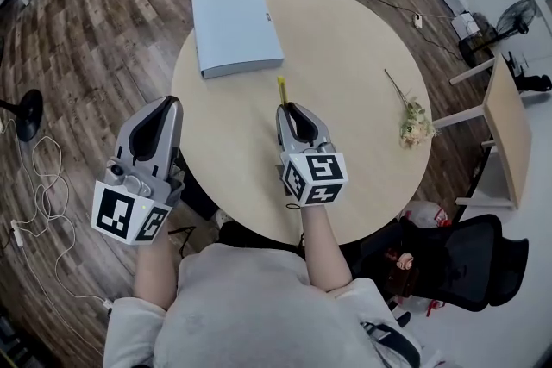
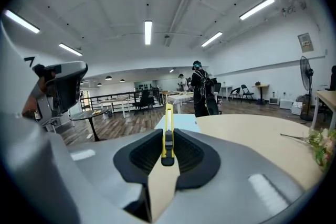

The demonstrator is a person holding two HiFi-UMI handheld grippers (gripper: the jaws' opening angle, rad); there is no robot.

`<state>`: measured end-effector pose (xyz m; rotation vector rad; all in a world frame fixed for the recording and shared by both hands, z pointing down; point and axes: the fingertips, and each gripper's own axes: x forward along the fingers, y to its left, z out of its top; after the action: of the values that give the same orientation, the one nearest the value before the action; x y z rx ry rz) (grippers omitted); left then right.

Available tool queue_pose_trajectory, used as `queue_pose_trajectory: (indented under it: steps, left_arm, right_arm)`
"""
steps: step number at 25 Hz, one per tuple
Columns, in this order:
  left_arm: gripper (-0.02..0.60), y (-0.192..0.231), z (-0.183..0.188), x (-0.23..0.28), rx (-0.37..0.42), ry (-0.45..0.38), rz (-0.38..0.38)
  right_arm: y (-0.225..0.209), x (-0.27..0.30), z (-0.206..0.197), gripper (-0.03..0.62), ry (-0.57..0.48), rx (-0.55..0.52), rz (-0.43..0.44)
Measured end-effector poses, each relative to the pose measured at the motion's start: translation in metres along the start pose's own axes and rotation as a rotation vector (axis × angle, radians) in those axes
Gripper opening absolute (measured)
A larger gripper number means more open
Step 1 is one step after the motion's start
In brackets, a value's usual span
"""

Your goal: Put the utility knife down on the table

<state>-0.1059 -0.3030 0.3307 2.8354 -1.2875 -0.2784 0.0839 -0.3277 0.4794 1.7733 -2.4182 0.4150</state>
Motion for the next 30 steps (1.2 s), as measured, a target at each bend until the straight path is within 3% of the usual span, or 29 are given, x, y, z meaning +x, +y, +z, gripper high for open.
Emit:
queue_pose_trajectory:
  steps: [17, 30]
  left_arm:
    - [0.008, 0.022, -0.019, -0.006, -0.011, 0.047, 0.098]
    - [0.008, 0.032, -0.028, -0.015, -0.015, 0.072, 0.152]
  right_arm:
    - [-0.006, 0.046, -0.097, 0.074, 0.255, 0.033, 0.044]
    - [-0.018, 0.062, -0.154, 0.075, 0.414, 0.066, 0.023]
